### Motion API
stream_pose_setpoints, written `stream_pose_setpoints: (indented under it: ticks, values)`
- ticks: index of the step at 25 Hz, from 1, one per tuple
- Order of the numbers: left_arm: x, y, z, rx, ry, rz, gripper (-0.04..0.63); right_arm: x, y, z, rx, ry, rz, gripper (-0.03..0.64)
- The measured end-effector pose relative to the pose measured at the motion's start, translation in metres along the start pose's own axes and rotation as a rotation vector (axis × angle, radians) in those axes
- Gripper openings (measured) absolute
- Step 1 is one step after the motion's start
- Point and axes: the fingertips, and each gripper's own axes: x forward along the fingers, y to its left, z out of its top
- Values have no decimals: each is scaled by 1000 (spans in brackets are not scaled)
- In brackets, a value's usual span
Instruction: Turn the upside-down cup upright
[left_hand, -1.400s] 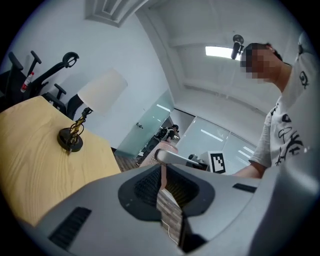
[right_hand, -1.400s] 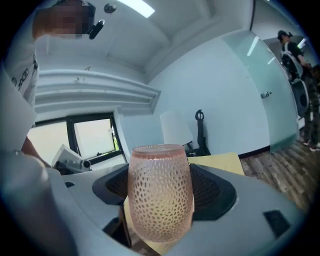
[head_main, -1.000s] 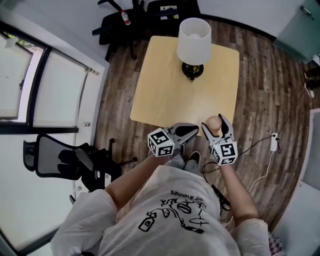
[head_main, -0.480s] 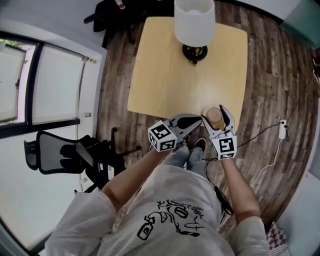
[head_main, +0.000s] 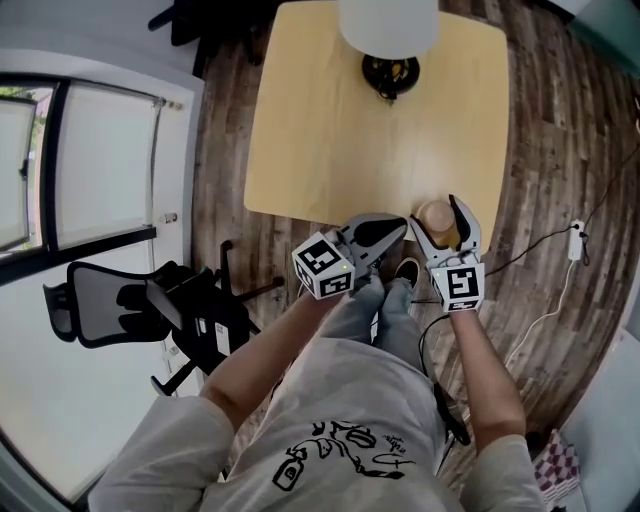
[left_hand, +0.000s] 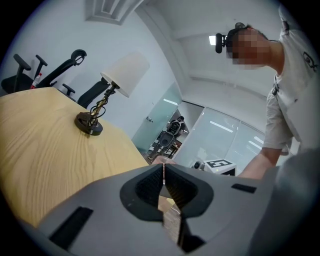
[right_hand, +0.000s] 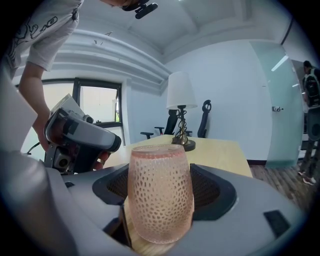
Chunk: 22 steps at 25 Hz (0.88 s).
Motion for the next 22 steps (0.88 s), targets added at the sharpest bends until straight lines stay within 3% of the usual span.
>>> stream_pose_setpoints:
  ticks: [7,22]
  values:
    - [5,9,-11,39,19,-7,18,6,1,-10,-1,-5,4,360]
    - [11,20,-28,29,14,5,16,12,6,-23,-12,-38,4,360]
